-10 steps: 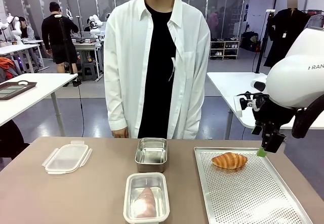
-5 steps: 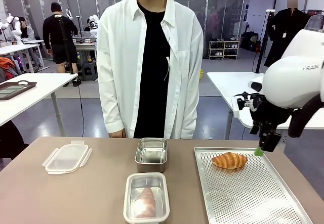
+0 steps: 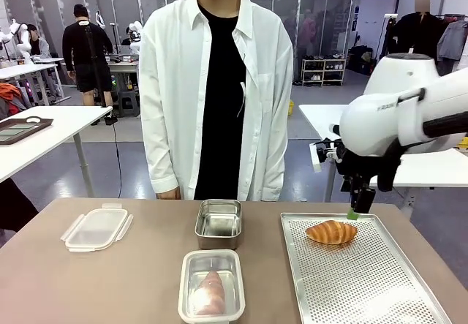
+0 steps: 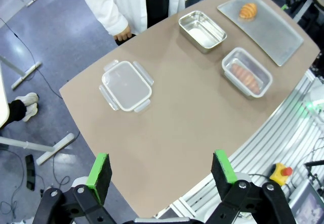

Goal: Place the bread into the airtight container.
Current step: Pick up a Butter Roll and place it into an empty Airtight Container.

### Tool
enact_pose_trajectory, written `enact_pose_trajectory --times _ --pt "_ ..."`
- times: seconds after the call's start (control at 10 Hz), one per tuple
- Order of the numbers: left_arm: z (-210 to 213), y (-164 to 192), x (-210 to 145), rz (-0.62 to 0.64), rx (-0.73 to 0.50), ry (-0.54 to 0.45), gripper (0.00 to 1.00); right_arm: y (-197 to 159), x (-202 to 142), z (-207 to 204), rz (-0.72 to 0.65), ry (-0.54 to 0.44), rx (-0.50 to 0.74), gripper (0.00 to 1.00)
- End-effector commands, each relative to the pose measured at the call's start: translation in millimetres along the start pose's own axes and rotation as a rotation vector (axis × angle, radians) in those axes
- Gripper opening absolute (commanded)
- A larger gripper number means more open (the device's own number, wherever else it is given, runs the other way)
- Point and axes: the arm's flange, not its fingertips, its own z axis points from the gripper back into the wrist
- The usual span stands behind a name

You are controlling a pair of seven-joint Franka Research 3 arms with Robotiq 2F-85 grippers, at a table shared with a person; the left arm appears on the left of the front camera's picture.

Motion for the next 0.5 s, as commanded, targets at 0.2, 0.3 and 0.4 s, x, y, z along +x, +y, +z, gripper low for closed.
enact_pose_trajectory --times 0.2,0.3,0.4 --pt "1 0 1 -0.007 -0.001 -0.002 1.0 -52 15 -49 0.005 0.069 0.002 1.0" --pt "1 0 1 -0.007 -0.001 -0.002 1.0 -61 14 -62 0.003 0.076 0.003 1.0" --pt "1 0 1 -0.007 -0.001 -0.002 1.0 -67 12 -75 0.013 0.079 0.012 1.0"
